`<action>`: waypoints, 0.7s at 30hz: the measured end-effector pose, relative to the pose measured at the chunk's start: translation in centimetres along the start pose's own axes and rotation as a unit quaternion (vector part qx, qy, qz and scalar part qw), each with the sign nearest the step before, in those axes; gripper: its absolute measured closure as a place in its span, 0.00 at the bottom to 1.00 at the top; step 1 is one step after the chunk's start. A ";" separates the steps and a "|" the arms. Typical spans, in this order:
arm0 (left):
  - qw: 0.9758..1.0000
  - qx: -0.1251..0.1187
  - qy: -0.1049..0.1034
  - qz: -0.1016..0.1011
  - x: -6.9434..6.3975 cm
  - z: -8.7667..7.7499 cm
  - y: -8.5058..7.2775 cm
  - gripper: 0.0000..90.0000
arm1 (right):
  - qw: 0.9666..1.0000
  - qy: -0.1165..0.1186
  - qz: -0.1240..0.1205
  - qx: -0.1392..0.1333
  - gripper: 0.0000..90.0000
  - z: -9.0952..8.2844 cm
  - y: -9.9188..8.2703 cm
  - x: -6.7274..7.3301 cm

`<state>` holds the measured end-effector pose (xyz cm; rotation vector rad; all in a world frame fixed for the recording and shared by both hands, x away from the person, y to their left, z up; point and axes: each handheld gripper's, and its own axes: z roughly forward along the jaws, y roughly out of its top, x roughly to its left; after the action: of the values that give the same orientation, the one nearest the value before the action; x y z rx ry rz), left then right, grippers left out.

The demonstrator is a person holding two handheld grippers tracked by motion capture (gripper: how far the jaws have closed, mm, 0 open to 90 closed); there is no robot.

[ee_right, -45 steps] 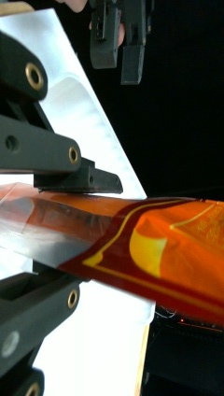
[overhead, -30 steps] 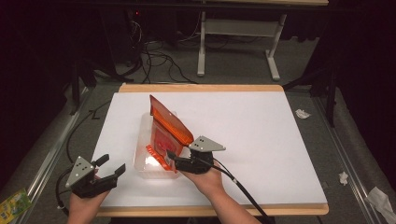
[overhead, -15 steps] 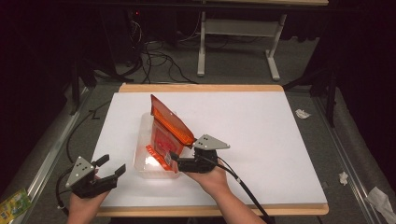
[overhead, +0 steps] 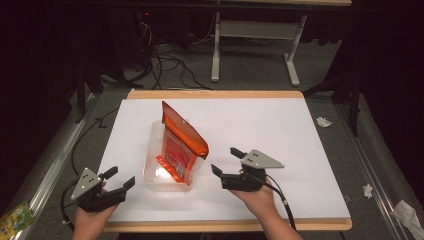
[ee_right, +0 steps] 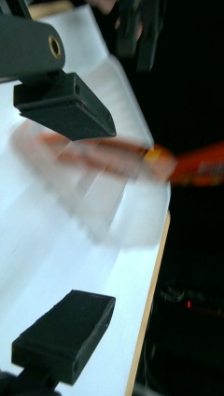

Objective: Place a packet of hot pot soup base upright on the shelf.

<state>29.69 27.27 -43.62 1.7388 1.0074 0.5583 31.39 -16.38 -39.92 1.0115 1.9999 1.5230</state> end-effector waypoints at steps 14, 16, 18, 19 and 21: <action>1.000 0.017 -0.004 0.005 -0.5 0.8 -0.3 0.29 | 0.989 -0.148 0.020 0.017 0.16 -10.8 -5.6 -8.7; 1.000 0.018 -0.003 0.003 -0.6 0.9 -0.3 0.28 | 0.986 -0.157 0.045 0.013 0.16 -11.6 -5.9 -9.8; 1.000 0.021 -0.003 -0.001 -0.7 1.1 -0.3 0.27 | 0.986 -0.160 0.051 0.004 0.16 -11.8 -6.1 -10.3; 1.000 0.022 -0.002 -0.002 -0.8 1.1 -0.3 0.27 | 0.986 -0.159 0.053 0.005 0.16 -11.7 -6.2 -10.5; 1.000 0.024 -0.003 -0.003 -0.9 1.2 -0.3 0.27 | 0.986 -0.156 0.059 0.011 0.16 -11.4 -6.4 -10.6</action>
<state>30.00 25.98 -44.24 1.7780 1.0277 0.5286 28.21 -32.51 -43.50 1.3091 1.7689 1.3056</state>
